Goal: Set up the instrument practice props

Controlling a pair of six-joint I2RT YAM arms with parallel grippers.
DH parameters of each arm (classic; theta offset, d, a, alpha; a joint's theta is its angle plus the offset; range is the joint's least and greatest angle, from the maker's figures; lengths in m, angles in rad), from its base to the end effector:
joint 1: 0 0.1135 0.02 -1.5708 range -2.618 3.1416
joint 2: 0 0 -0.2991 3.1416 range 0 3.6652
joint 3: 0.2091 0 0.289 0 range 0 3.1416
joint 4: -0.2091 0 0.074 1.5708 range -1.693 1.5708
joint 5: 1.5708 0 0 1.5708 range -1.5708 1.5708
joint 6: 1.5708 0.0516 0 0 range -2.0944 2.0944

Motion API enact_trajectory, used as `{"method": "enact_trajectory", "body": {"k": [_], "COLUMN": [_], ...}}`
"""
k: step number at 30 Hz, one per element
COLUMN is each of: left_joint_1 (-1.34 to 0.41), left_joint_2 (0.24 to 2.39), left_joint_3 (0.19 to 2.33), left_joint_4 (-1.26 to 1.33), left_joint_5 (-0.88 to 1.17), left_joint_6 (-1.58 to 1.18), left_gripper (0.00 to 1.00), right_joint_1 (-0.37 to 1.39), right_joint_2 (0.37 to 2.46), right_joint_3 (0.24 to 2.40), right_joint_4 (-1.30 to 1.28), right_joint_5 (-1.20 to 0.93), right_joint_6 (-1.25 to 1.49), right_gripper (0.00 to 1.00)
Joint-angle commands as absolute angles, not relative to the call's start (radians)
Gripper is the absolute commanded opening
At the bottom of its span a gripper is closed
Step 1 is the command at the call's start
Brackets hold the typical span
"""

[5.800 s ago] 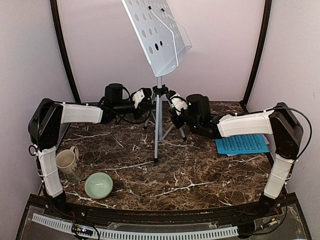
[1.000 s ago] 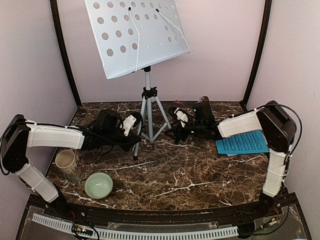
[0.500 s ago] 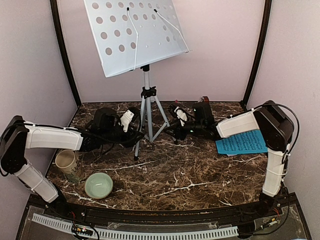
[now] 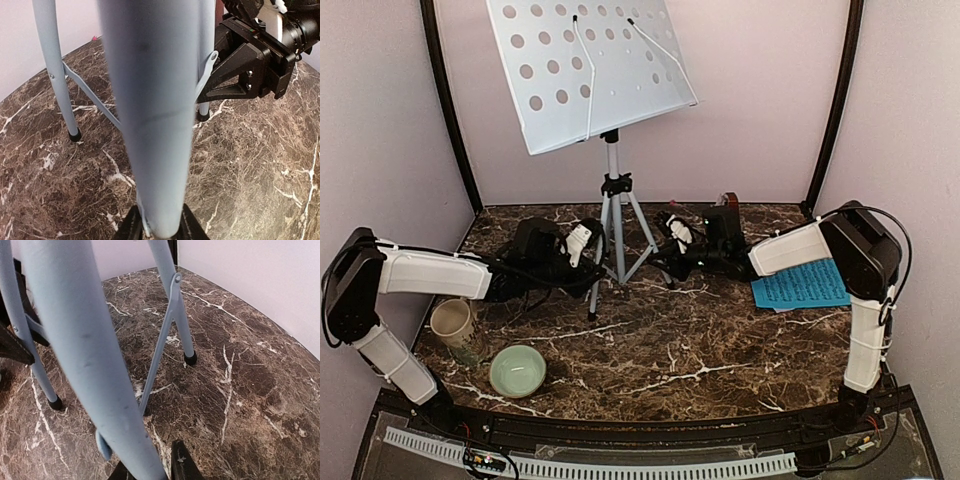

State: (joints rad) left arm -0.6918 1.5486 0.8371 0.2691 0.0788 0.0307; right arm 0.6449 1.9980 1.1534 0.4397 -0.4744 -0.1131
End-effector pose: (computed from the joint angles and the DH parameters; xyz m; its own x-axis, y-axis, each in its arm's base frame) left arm 0.2901 -0.2455 0.2197 -0.3083 0.2951 -0.9043 0.7005 0.7136 -0.0059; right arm 0.3748 0.3114 0.1669 -0.2146 -0.2870 -0.9336 -0.9002 0.4289 0.0751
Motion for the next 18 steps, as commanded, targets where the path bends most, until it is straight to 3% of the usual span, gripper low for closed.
{"method": "enact_trajectory", "body": {"k": [1, 7, 10, 18], "left_joint_1": [-0.687, -0.684, -0.682, -0.657], "left_joint_2": [1.519, 1.495, 1.476, 1.434], "left_joint_3": [0.854, 0.852, 0.852, 0.827], "left_joint_4": [0.191, 0.124, 0.096, 0.019], "left_joint_5": [0.078, 0.069, 0.055, 0.035], "left_joint_6": [0.044, 0.065, 0.074, 0.098], "left_gripper": [0.2, 0.06, 0.0, 0.0], "right_joint_1": [0.651, 0.654, 0.656, 0.683], "right_joint_2": [1.961, 1.921, 1.893, 1.83], "right_joint_3": [1.112, 1.08, 1.065, 1.029], "right_joint_4": [0.479, 0.467, 0.445, 0.361], "right_joint_5": [-0.483, -0.462, -0.443, -0.378], "right_joint_6": [-0.098, -0.087, -0.083, -0.086], "right_gripper": [0.17, 0.01, 0.0, 0.0]}}
